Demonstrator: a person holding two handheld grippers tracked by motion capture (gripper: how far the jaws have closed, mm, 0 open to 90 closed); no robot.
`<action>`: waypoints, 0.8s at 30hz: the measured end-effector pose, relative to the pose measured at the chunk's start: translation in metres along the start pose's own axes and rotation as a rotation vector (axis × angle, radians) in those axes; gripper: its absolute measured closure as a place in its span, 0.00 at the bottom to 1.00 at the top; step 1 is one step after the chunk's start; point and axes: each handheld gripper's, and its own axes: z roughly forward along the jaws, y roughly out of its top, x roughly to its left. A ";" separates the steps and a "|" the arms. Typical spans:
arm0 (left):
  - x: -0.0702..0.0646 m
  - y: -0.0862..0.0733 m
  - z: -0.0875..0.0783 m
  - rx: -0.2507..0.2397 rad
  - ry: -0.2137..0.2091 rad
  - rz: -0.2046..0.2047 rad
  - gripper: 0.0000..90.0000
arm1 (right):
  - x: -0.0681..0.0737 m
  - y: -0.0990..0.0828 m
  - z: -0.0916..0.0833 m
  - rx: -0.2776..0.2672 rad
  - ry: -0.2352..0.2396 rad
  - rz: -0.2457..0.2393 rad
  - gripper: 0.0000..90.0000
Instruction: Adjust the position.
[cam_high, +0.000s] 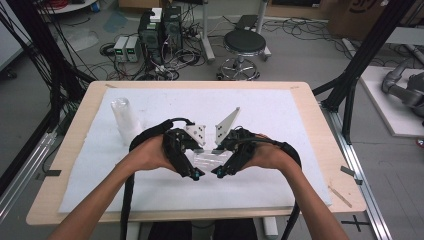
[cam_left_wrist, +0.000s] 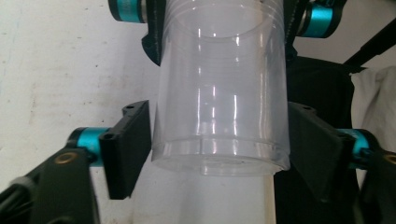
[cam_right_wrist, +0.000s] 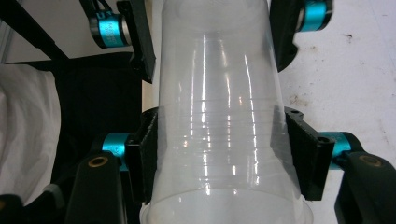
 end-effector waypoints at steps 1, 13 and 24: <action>0.000 0.000 0.000 -0.003 -0.009 0.002 0.36 | 0.000 0.000 0.000 0.001 -0.001 -0.001 0.41; 0.001 0.000 0.001 0.013 0.011 0.005 0.46 | 0.000 -0.001 0.004 0.003 0.000 -0.024 0.32; 0.001 0.000 0.001 0.025 0.013 0.003 0.46 | -0.001 -0.001 0.001 -0.073 -0.015 -0.043 0.15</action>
